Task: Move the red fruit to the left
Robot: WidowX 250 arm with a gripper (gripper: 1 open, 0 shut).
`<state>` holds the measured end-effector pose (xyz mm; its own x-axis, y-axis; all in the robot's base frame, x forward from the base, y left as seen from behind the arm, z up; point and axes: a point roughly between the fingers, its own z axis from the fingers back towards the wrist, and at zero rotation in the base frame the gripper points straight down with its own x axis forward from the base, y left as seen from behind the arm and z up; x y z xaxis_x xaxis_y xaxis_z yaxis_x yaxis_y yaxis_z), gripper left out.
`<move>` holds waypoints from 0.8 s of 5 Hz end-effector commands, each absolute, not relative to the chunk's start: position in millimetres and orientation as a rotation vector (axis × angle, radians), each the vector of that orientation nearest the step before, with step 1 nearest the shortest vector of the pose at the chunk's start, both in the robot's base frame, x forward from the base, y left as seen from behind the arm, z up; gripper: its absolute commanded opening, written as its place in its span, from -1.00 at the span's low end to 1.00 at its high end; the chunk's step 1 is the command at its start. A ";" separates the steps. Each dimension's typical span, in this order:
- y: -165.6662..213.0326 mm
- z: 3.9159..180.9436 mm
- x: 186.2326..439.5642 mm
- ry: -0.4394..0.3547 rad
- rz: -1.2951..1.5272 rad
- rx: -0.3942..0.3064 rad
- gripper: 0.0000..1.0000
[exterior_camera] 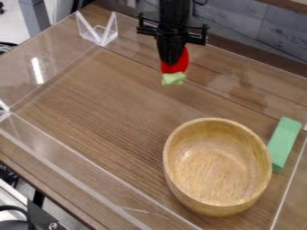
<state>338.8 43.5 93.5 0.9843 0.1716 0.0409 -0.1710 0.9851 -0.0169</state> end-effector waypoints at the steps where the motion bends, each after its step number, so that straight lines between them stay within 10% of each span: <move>1: 53.1 121.9 338.5 -0.117 0.103 -0.019 -1.00; 4: 42.9 141.3 337.5 -0.131 0.110 -0.021 -1.00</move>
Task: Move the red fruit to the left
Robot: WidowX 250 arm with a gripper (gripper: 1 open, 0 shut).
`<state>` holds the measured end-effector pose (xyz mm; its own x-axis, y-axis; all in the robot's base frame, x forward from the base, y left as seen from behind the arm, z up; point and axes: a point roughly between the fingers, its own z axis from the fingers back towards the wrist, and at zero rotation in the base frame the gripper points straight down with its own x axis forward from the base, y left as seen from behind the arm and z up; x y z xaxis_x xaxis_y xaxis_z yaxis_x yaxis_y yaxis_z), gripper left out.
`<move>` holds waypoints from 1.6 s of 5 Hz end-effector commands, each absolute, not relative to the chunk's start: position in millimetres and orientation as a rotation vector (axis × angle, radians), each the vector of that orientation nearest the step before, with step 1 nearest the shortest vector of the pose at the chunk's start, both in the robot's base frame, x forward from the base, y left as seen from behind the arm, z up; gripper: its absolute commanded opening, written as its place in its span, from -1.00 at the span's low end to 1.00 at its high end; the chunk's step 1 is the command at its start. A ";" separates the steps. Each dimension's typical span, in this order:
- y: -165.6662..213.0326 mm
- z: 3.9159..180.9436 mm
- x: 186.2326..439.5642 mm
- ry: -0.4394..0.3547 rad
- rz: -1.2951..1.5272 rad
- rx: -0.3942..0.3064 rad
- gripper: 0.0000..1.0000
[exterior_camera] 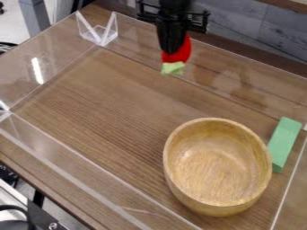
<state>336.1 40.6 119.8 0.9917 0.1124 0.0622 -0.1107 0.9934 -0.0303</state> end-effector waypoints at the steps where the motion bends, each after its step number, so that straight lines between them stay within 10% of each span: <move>1: 48.3 139.3 327.0 -0.132 0.113 -0.021 -1.00; 8: 138.6 71.4 308.3 -0.092 0.176 0.016 -1.00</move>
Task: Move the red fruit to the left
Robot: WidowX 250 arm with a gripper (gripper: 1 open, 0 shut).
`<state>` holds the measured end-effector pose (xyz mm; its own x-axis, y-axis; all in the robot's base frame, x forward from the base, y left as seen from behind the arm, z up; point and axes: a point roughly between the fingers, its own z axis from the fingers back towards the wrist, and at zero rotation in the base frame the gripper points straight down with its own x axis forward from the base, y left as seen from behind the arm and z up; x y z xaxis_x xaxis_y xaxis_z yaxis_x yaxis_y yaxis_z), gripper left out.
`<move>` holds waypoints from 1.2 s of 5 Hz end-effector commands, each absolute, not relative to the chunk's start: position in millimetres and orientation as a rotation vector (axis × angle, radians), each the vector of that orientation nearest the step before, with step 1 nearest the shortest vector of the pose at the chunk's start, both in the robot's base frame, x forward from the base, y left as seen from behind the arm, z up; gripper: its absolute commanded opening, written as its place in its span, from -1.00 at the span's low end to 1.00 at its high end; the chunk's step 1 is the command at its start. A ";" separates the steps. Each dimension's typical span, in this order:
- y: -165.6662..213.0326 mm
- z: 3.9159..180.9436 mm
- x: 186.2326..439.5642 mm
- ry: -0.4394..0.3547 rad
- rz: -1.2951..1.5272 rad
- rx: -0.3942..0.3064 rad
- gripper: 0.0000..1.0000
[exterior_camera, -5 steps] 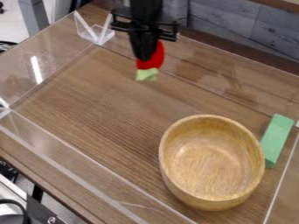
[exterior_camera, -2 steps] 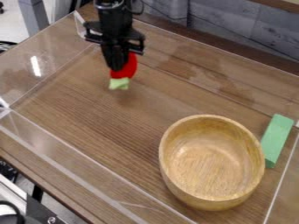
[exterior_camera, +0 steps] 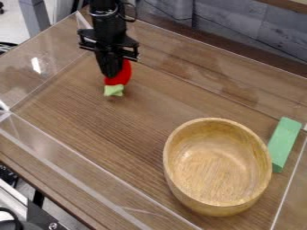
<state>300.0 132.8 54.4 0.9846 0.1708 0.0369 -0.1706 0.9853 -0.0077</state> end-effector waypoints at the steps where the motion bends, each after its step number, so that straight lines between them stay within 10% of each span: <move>1: 141.1 57.2 309.0 -0.086 0.195 0.013 -1.00; 6: 145.0 28.4 310.9 -0.052 0.271 -0.022 -1.00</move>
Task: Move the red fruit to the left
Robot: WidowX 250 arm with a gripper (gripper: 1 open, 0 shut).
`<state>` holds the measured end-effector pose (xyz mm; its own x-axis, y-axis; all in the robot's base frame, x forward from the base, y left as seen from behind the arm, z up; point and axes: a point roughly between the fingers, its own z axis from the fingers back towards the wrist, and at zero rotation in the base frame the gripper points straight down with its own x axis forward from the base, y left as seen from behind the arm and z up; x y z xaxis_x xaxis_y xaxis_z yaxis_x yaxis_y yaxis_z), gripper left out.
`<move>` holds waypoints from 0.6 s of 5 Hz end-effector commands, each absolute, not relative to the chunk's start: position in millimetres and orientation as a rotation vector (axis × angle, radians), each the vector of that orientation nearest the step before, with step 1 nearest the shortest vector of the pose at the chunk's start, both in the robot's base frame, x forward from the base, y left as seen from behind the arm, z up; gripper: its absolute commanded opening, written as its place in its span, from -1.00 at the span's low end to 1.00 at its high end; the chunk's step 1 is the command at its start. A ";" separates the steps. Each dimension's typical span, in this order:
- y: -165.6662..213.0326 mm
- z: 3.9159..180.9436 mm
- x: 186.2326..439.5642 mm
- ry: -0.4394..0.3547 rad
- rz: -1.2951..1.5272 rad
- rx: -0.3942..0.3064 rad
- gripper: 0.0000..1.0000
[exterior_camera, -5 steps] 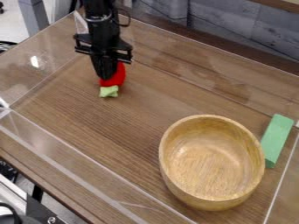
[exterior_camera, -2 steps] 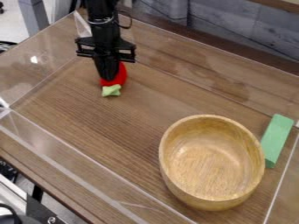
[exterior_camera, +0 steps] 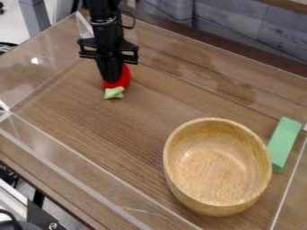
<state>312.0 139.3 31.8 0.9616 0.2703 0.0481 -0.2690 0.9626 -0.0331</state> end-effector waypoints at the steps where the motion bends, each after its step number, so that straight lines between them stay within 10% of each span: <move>1: 148.4 20.4 308.8 -0.045 0.296 -0.029 -1.00; 3: 154.0 4.9 304.8 -0.031 0.348 -0.044 -1.00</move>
